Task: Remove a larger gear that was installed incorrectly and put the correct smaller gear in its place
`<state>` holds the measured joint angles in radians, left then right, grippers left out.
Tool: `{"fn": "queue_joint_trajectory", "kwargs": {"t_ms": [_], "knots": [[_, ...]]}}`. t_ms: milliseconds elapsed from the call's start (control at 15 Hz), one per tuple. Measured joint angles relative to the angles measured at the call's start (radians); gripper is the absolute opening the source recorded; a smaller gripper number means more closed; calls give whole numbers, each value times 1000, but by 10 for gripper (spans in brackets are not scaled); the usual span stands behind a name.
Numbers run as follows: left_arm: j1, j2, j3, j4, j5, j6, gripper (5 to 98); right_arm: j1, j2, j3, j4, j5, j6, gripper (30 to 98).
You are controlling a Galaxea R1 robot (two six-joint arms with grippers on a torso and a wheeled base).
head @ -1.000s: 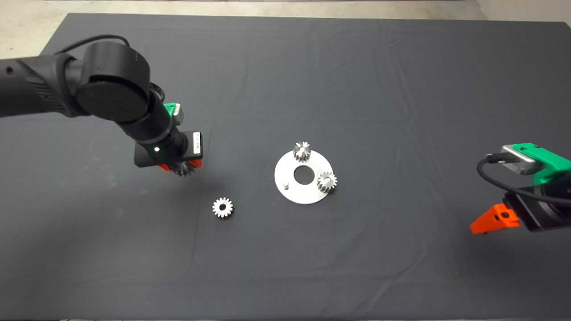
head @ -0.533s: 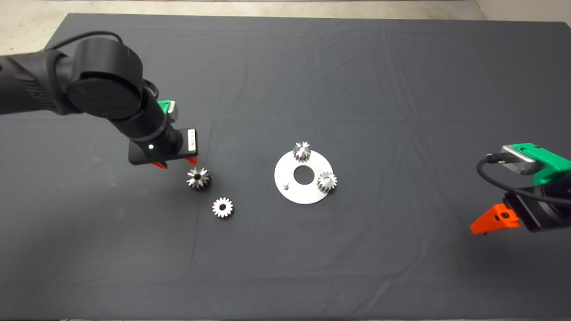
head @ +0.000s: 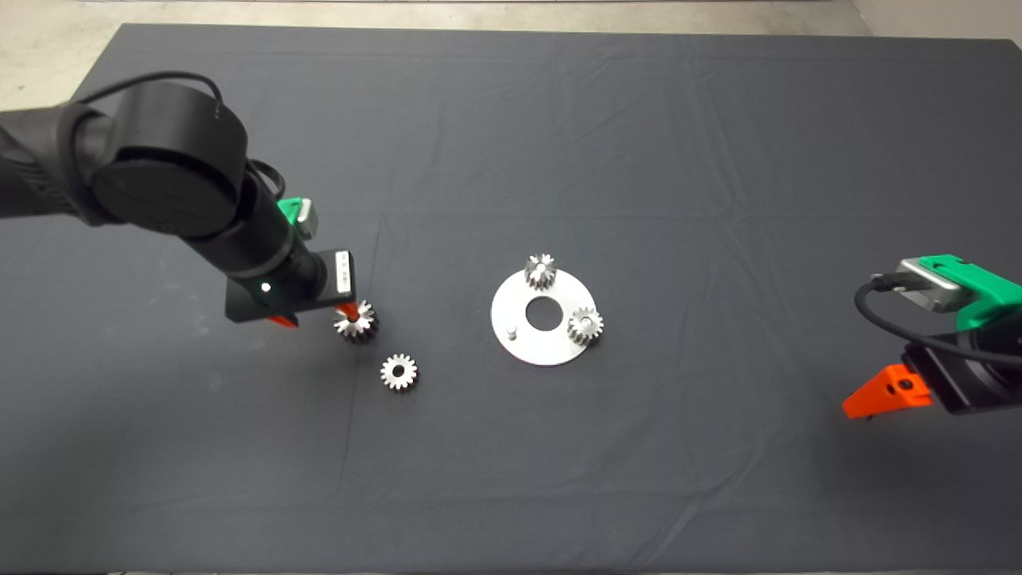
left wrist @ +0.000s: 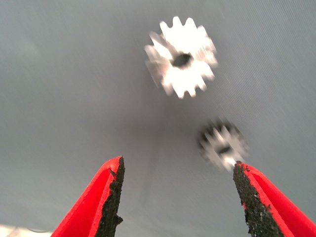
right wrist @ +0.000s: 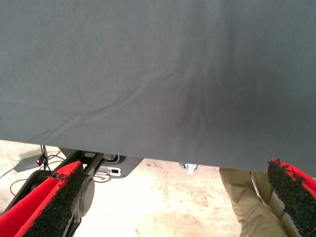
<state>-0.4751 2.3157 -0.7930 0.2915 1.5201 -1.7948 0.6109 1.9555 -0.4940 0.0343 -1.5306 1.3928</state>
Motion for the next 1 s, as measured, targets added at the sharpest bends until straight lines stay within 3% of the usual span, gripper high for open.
{"fn": "queue_joint_trajectory", "kwargs": {"t_ms": [133, 400, 667, 1000], "knots": [[0, 27, 54, -5, 1, -77, 546, 5, 6, -5, 2, 0, 0, 977], [4, 164, 77, 1, -6, -139, 546, 8, 60, -20, 12, 2, 0, 977], [85, 172, 59, 77, 0, -146, 546, 8, 64, -23, 19, -3, 3, 977], [84, 159, 36, 95, 1, -104, 597, 10, 74, -24, 19, 0, 3, 977]]}}
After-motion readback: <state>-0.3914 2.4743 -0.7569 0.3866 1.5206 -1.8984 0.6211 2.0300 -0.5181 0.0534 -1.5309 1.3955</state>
